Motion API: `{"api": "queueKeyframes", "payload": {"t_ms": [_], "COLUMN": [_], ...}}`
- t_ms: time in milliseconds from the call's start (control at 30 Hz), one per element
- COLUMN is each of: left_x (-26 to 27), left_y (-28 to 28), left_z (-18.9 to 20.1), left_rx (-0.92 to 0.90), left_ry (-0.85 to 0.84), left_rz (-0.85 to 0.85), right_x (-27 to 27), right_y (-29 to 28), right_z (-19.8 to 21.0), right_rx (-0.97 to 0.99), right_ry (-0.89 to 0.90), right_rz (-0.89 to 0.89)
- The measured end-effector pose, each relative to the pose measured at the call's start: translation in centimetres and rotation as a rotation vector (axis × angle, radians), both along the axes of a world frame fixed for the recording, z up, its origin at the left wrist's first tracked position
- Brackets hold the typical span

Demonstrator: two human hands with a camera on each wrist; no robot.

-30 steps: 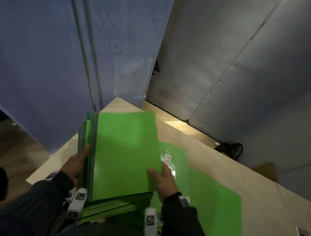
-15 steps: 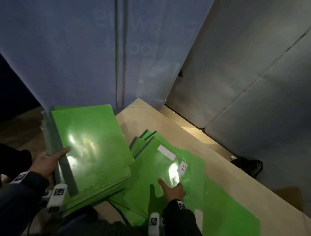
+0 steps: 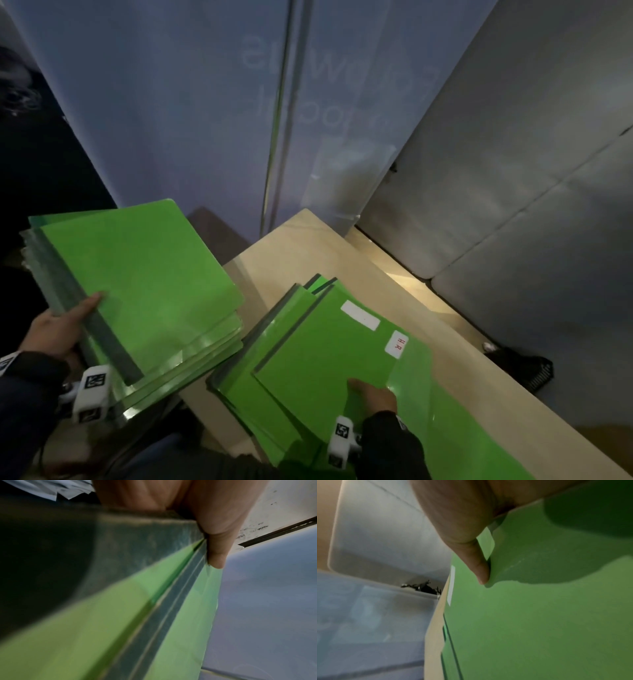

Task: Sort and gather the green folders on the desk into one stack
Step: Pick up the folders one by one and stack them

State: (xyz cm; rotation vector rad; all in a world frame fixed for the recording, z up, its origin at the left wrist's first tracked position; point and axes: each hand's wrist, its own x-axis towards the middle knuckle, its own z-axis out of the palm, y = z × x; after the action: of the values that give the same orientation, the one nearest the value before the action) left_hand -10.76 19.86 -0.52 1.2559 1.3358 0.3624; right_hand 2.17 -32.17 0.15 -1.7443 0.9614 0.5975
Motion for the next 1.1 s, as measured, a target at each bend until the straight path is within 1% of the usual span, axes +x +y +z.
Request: {"api": "queueKeyframes", "payload": {"t_ms": [100,133,233,267,333,367,400,467,533,600,633,667,700,733,767,800,833,866,900,933,1000,1033,1100], "left_x": [1.1,1.5,2.7,3.3,4.4,4.9,5.5,6.4,6.8,6.9,6.8,6.7,6.5,6.4,6.1,6.0,5.8,5.6,5.3,5.1,4.7,4.4,3.8], "left_y": [-2.1,-2.6,-4.4,-5.2,-7.0,-8.3,-9.5,-12.3,-14.5,-15.9,-16.1,-15.9,-15.9,-15.5,-15.1,-14.6,-14.0,-13.3,-12.7,-11.9,-10.3,-9.6,-8.2], "left_z": [2.2,2.3,2.4,2.4,2.6,3.3,3.3,3.7,3.6,3.3,3.2,2.8,3.2,3.0,3.3,3.3,3.5,3.3,3.5,3.3,3.1,3.5,3.8], "left_rx": [-0.013,-0.02,-0.035,-0.044,-0.069,-0.076,-0.082,-0.091,-0.115,-0.191,-0.193,-0.171,-0.134,-0.092,-0.044,-0.003,0.03,0.032,0.015,0.028,0.098,0.127,0.122], "left_ry": [-0.006,-0.012,-0.037,-0.032,-0.049,-0.054,-0.054,-0.066,-0.093,-0.114,-0.128,-0.125,-0.109,-0.104,-0.102,-0.095,-0.078,-0.066,-0.069,-0.052,0.008,0.034,0.042], "left_rz": [-0.054,-0.073,-0.169,-0.197,-0.298,-0.352,-0.387,-0.446,-0.524,-0.57,-0.606,-0.648,-0.676,-0.677,-0.675,-0.667,-0.633,-0.589,-0.538,-0.493,-0.439,-0.422,-0.39], "right_x": [-0.7,-0.8,-1.7,-1.6,-1.4,-1.6,-1.9,-1.2,-0.9,-0.9,-0.7,-0.6,-0.5,-0.4,-0.5,-0.6,-0.9,-1.3,-1.8,-2.3,-3.1,-3.4,-3.4], "right_y": [-1.5,-2.2,-4.0,-4.1,-3.6,-2.8,-1.3,2.2,5.2,8.0,8.9,9.5,9.6,9.2,8.4,7.3,6.2,5.2,4.5,4.2,4.9,5.6,6.6], "right_z": [1.4,2.3,5.4,7.1,9.7,10.5,11.6,12.0,10.7,9.4,8.4,7.6,6.6,5.7,4.8,3.5,2.4,1.1,0.0,-0.8,-1.7,-1.7,-1.6], "right_rx": [0.07,0.096,0.183,0.24,0.367,0.425,0.359,0.349,0.243,0.174,0.149,0.111,0.031,-0.046,-0.107,-0.144,-0.167,-0.189,-0.232,-0.297,-0.421,-0.45,-0.484], "right_ry": [-0.098,-0.146,-0.228,-0.242,-0.224,-0.243,-0.319,-0.342,-0.369,-0.375,-0.381,-0.401,-0.403,-0.399,-0.356,-0.297,-0.202,-0.111,-0.035,0.007,0.014,0.01,-0.012], "right_rz": [-0.023,-0.031,-0.151,-0.249,-0.286,-0.222,-0.022,0.182,0.404,0.481,0.518,0.525,0.521,0.501,0.444,0.37,0.313,0.283,0.296,0.346,0.439,0.458,0.469]}}
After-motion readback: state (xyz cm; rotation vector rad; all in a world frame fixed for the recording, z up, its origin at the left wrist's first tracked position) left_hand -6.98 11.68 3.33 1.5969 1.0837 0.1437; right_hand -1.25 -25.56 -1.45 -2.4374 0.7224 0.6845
